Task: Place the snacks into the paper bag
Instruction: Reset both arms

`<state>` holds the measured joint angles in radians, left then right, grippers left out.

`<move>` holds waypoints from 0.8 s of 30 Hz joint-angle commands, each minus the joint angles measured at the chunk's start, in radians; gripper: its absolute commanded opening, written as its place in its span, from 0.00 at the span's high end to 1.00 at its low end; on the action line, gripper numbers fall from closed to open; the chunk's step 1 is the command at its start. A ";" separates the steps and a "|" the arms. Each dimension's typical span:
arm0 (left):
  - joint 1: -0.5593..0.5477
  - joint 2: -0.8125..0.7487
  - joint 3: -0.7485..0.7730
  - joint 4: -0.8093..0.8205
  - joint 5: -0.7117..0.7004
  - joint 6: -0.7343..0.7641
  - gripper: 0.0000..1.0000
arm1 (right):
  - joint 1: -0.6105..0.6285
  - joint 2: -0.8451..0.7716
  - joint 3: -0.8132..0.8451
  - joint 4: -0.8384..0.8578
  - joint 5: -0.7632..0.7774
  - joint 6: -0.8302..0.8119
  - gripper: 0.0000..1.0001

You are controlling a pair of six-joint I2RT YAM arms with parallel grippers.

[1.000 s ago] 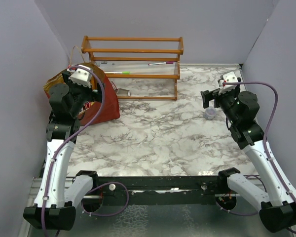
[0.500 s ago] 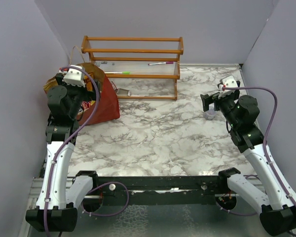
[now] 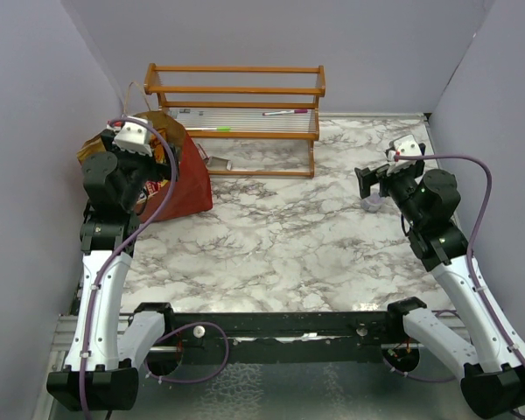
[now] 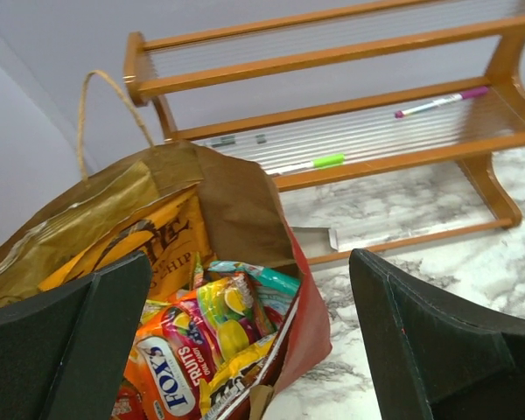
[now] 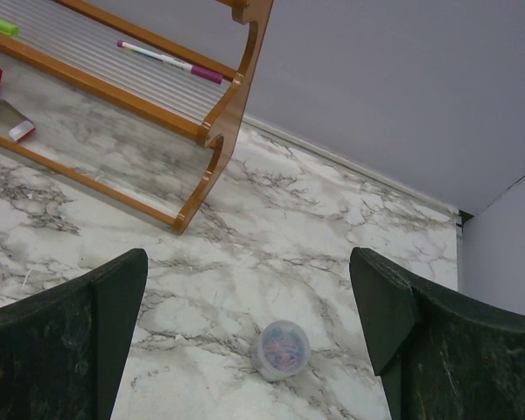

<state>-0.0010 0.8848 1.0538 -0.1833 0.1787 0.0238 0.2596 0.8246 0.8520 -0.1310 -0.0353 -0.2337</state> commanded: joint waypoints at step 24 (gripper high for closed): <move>0.010 -0.069 0.008 -0.053 -0.020 0.058 0.01 | -0.065 -0.058 -0.010 -0.018 -0.029 -0.001 0.01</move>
<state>0.0032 0.8482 1.0431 -0.2131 0.2218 0.0677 0.2127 0.7910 0.8494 -0.1371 -0.0414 -0.2337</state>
